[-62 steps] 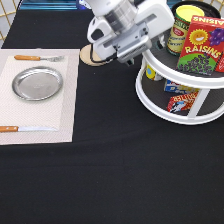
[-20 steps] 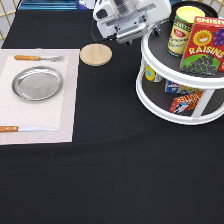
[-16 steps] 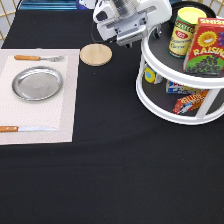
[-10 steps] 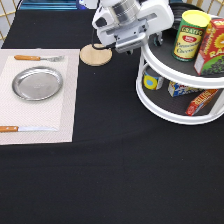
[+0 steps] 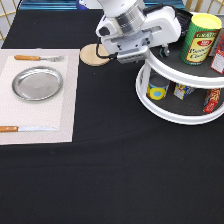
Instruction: Pick up the bowl from the lazy Susan and put bowl on the plate
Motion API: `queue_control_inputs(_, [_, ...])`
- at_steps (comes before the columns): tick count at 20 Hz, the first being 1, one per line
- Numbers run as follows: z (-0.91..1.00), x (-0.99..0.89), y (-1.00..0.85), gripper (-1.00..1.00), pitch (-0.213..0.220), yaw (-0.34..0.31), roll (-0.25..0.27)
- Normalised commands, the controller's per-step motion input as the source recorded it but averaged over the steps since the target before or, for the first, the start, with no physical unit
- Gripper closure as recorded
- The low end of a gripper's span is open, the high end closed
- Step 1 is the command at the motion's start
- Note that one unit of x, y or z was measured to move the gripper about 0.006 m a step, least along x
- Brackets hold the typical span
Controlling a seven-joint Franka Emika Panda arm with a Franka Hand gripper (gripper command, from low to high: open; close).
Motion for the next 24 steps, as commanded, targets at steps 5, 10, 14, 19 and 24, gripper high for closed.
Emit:
queue_control_inputs(5, [0.58, 0.17, -0.26, -1.00, 0.108, 0.002, 0.006])
queue_control_inputs(10, [0.87, -0.40, -0.14, -1.00, -0.020, 0.000, -0.024])
queue_control_inputs(14, [0.80, -0.93, 0.00, -1.00, -0.133, 0.000, -0.097])
queue_control_inputs(19, [0.59, -1.00, 0.13, -1.00, -0.143, 0.004, -0.124])
queue_control_inputs(24, [0.17, -1.00, 0.38, -1.00, -0.093, 0.008, -0.118])
